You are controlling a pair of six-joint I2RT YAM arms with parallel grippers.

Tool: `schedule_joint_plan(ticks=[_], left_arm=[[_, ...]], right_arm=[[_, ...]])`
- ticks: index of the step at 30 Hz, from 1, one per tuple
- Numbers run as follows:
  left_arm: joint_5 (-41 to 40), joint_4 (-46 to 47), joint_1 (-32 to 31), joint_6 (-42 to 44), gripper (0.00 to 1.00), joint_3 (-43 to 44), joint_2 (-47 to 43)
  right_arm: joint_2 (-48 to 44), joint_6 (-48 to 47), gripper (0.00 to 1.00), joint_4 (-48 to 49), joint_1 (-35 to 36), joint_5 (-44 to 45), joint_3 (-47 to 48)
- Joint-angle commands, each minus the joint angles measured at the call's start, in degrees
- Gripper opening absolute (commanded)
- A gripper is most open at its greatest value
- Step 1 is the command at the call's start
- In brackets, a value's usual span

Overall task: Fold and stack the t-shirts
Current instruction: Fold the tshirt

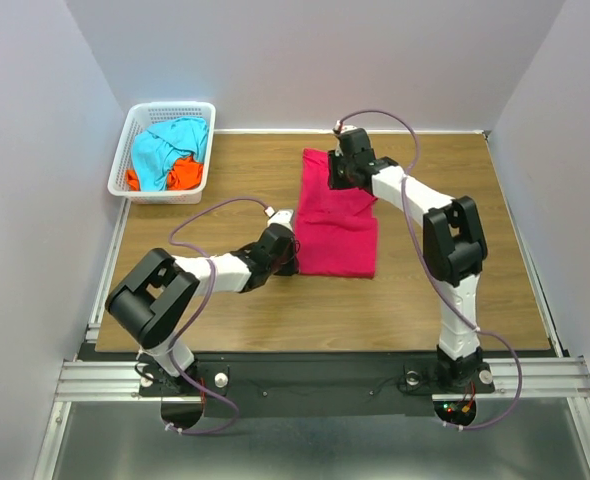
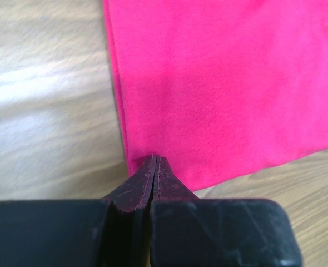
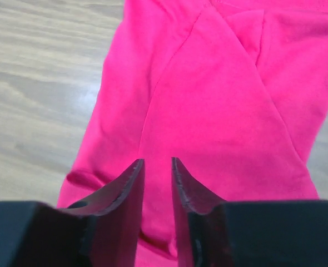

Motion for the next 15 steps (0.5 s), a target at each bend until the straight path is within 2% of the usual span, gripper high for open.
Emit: schedule_joint_plan(ticks=[1, 3, 4, 5, 6, 7, 12, 13, 15], left_arm=[[-2.35, -7.47, -0.08, 1.52, 0.08, -0.30, -5.46], [-3.15, -9.04, -0.08, 2.39, 0.16, 1.18, -8.35], [-3.85, -9.40, -0.08, 2.66, 0.24, 1.63, -9.33], [-3.86, -9.84, -0.08, 2.84, 0.28, 2.07, -10.12], [-3.77, -10.11, -0.08, 3.28, 0.39, 2.51, -10.91], [-3.33, -10.46, -0.08, 3.72, 0.43, 3.12, -12.57], [2.90, -7.40, 0.01, 5.13, 0.44, 3.04, -14.53], [5.96, -6.34, 0.09, 5.21, 0.43, 2.87, -14.09], [8.09, -4.14, 0.27, 4.69, 0.33, 2.34, -13.04]], right_arm=[[-9.14, 1.96, 0.34, 1.38, -1.03, -5.69, -7.02], [-13.98, 2.93, 0.35, 1.47, -1.48, -9.67, -11.49], [-15.56, 2.67, 0.37, 1.56, -1.74, -14.04, -15.61], [-16.97, 1.71, 0.37, 1.65, -1.66, -16.26, -17.91], [-20.12, 1.62, 0.37, 1.82, -1.66, -18.02, -19.94], [-21.63, 1.18, 0.38, 2.17, -1.74, -21.78, -23.96], [-28.14, 0.56, 0.38, 4.80, -1.66, -34.45, -33.56], [-28.41, 0.91, 0.38, 5.68, -1.66, -38.13, -34.71], [-28.41, 1.35, 0.37, 8.14, -1.66, -41.23, -37.44]])
